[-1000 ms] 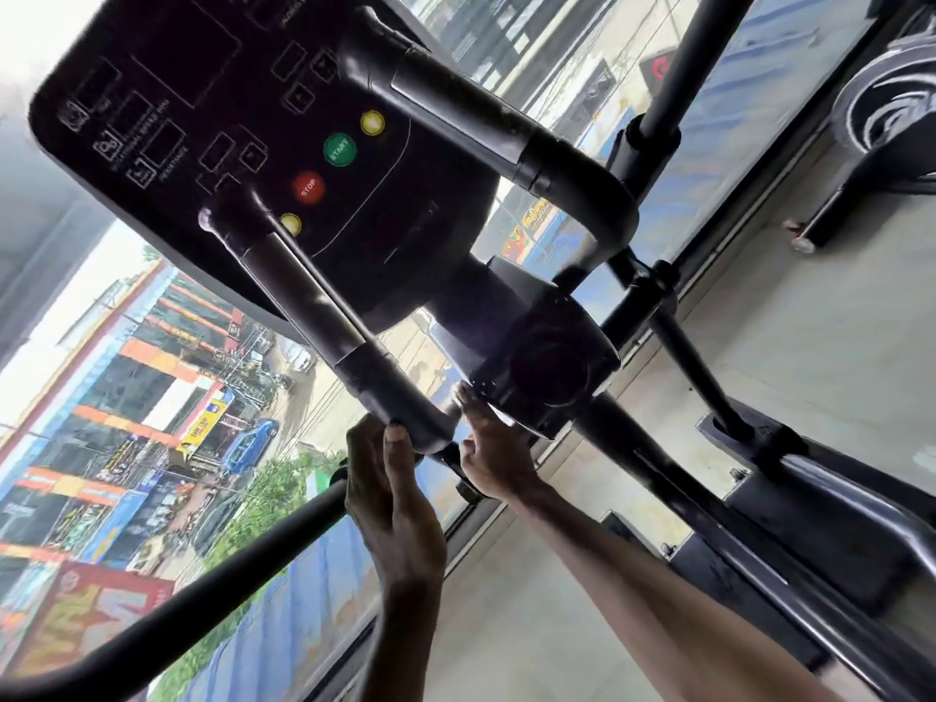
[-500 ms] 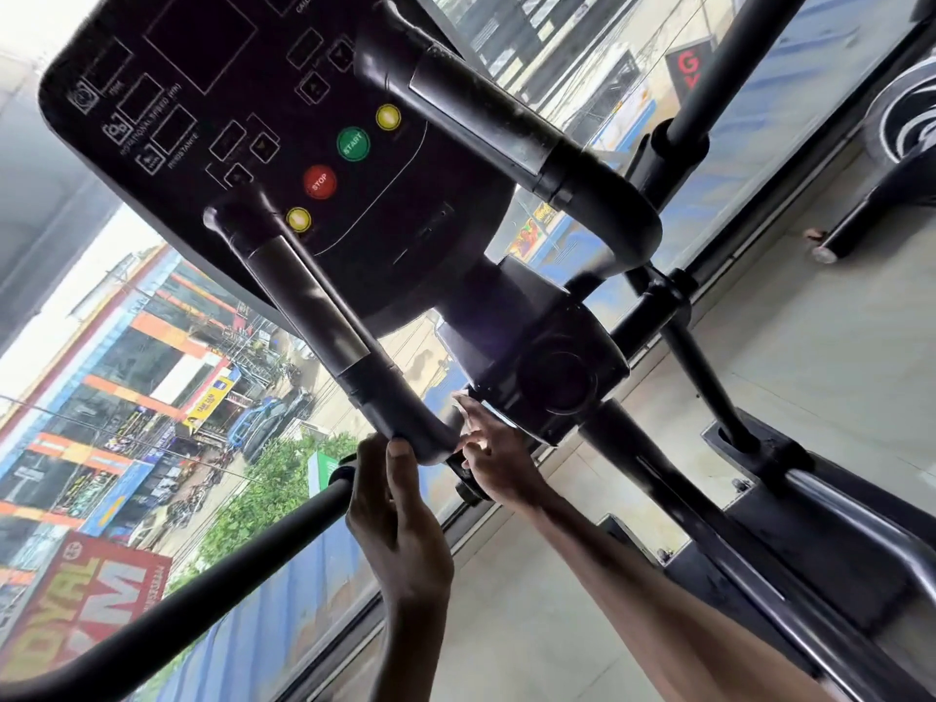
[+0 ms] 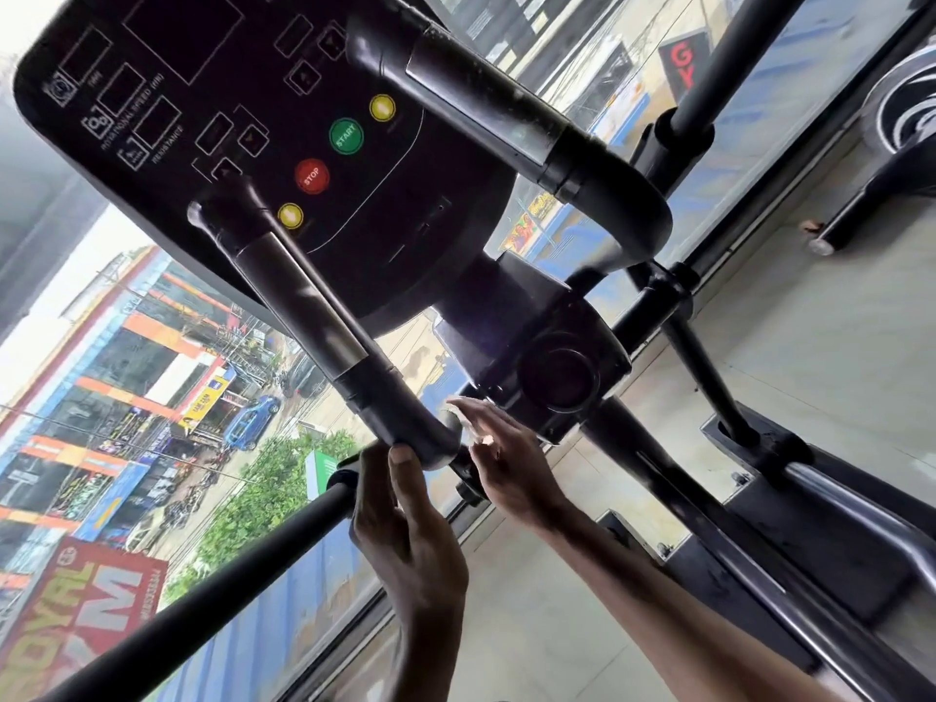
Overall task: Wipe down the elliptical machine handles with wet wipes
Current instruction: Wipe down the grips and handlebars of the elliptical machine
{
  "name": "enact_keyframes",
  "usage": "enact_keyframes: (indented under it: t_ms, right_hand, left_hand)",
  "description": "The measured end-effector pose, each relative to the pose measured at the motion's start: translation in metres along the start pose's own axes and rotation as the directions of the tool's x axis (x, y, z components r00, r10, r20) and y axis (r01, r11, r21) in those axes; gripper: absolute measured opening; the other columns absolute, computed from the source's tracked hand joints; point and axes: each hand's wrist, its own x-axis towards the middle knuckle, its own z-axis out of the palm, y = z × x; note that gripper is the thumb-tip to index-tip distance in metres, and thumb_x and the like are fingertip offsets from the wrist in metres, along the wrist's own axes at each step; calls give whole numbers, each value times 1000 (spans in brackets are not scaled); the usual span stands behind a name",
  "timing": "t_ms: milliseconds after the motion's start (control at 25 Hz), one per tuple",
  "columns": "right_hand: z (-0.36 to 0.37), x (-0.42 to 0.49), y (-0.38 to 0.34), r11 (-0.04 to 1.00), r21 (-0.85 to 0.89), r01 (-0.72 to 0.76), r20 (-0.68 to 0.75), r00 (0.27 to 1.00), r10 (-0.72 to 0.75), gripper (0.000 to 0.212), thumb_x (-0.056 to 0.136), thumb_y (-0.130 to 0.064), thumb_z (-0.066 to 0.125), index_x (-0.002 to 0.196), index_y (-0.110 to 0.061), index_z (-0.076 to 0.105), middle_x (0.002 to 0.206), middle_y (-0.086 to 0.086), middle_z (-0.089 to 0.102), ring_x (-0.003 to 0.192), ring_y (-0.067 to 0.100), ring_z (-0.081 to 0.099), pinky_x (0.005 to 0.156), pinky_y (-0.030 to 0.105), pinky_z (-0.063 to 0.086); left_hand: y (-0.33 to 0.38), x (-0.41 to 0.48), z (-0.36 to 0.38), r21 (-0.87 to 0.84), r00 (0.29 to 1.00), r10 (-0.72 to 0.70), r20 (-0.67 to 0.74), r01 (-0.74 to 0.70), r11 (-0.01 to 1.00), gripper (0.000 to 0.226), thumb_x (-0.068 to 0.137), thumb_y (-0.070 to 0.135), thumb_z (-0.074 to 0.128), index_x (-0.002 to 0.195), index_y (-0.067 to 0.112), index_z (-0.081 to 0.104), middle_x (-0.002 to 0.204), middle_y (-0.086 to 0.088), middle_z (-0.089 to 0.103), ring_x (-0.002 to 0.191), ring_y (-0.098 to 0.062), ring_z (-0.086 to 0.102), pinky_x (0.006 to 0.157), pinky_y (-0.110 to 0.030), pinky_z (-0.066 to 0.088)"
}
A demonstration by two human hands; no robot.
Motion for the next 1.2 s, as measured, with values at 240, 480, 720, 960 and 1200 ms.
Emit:
enact_keyframes:
  t_ms: [240, 480, 720, 960, 1200]
  right_hand:
    - [-9, 6, -10, 995, 0, -102, 158, 982, 101, 63, 95, 8, 46, 154, -14, 46, 158, 2, 49, 142, 8, 47, 113, 11, 37]
    - [-4, -15, -15, 989, 2, -149, 218, 965, 144, 89, 86, -4, 58, 164, -29, 21, 167, -11, 29, 139, 12, 49, 106, 22, 46]
    - [-5, -38, -35, 977, 194, -91, 154, 986, 61, 88, 87, -16, 62, 164, -26, 21, 168, -6, 26, 125, -1, 54, 90, 25, 56]
    - [-2, -23, -45, 963, 173, -206, 174, 969, 176, 91, 85, -10, 67, 160, -34, 22, 160, -12, 31, 112, 5, 58, 86, 27, 54]
    - [-5, -32, -49, 988, 124, -90, 129, 989, 74, 94, 86, -10, 72, 158, -42, 21, 158, -25, 27, 112, 4, 54, 85, 29, 55]
  left_hand:
    - [3, -2, -1, 54, 1000, -6, -6, 6, 999, 30, 102, 39, 38, 73, 34, 41, 66, 3, 43, 69, -31, 37, 63, -44, 32]
    - [1, -3, -5, 66, 998, -54, 25, 52, 996, 34, 102, 41, 38, 74, 24, 45, 70, -9, 49, 73, -37, 43, 65, -48, 37]
    - [-2, -1, -14, 110, 991, -18, 131, 3, 994, 29, 105, 45, 35, 83, 41, 52, 75, 4, 59, 75, -29, 51, 64, -39, 40]
    - [1, -1, -17, 118, 985, -56, 161, 37, 992, 27, 104, 50, 35, 86, 46, 55, 79, 10, 63, 82, -33, 54, 70, -42, 42]
    - [-2, 9, -27, 137, 973, -37, 226, 6, 991, 26, 101, 55, 38, 85, 48, 57, 79, 15, 65, 76, -17, 55, 64, -32, 36]
